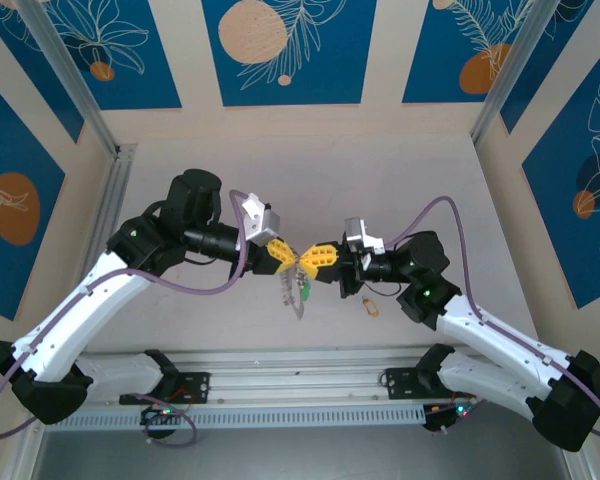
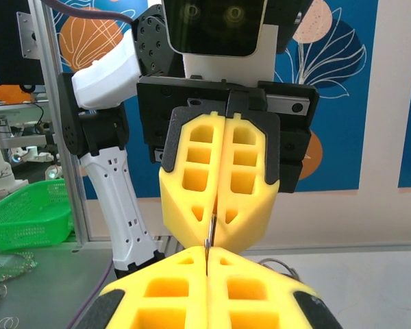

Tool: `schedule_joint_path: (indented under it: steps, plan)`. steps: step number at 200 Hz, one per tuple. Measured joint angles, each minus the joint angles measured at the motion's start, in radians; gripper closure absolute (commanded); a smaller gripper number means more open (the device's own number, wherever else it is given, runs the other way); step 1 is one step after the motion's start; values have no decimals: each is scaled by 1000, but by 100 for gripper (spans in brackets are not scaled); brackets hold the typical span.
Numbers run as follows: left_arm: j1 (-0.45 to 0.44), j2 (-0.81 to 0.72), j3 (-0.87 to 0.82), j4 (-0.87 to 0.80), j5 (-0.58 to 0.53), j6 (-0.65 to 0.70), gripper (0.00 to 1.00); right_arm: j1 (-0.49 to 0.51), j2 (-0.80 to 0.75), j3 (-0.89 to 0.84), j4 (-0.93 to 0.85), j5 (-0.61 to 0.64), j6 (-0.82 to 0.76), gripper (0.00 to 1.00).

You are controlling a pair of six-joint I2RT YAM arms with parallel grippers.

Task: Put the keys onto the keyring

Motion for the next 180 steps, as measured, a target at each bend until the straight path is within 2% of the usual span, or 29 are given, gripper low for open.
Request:
schedule_joint_path:
  steps: [18,56,96,124,153,180]
  plan:
    - [1,0,0,2,-5,0,100,-2,0,15,-37,11,0,73]
    - [1,0,-21,8,-44,5,100,-2,-9,53,-129,66,-21,43]
    - [1,-2,-55,13,-102,16,100,-4,-115,87,-369,171,-37,31]
    - [1,-24,-92,25,-135,19,100,-24,-233,133,-647,315,-16,30]
    - [1,-38,-134,48,-172,20,100,-102,-275,148,-962,438,99,30]
    - [3,-39,-179,91,-205,23,100,-209,-254,93,-1189,467,245,31]
